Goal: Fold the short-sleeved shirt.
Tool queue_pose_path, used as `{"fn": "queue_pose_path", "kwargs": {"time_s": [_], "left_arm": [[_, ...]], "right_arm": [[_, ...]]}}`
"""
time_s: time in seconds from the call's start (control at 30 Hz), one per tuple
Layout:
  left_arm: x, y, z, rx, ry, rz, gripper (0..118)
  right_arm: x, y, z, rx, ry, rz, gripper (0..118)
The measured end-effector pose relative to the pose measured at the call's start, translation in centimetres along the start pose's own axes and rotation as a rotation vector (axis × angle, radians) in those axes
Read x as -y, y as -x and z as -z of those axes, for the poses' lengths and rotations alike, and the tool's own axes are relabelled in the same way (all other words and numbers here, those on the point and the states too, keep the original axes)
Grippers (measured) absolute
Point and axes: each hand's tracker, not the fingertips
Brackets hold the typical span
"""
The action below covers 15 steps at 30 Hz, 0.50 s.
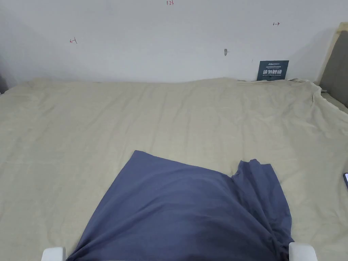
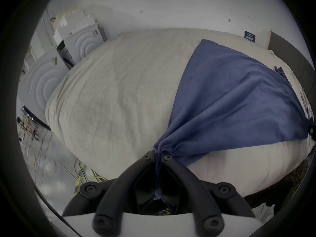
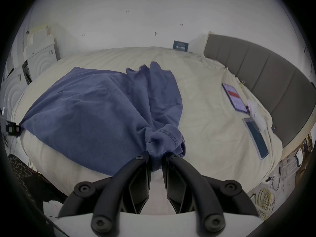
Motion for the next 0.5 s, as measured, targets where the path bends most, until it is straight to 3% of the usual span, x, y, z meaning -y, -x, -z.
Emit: {"fn": "queue_pose_path", "kwargs": {"time_s": [0.07,0.13,0.27,0.3,0.5], "left_arm": [[-0.3,0.2,0.2,-0.002,0.008,-0.010,7],[-1.0,0.2,-0.2,0.002,0.020,-0.025,19],[-2.9,0.6,-1.9,0.072,-0.062,-0.093,103],[-3.3,0.8,-2.6,0.098,-0.114,-0.107,109],[-8.3,-0.6,-8.6,0.188,-0.336,-0.097,109]], "right_arm": [[-0.2,-0.3,-0.2,-0.015,0.013,0.036,13],[-0.7,-0.3,-1.0,-0.026,0.004,0.067,18],[-2.4,-1.4,-2.5,-0.042,-0.067,0.085,94],[-3.3,-1.6,-3.4,-0.051,-0.107,0.095,96],[-8.5,-3.0,-8.0,-0.074,-0.317,0.111,96]]}}
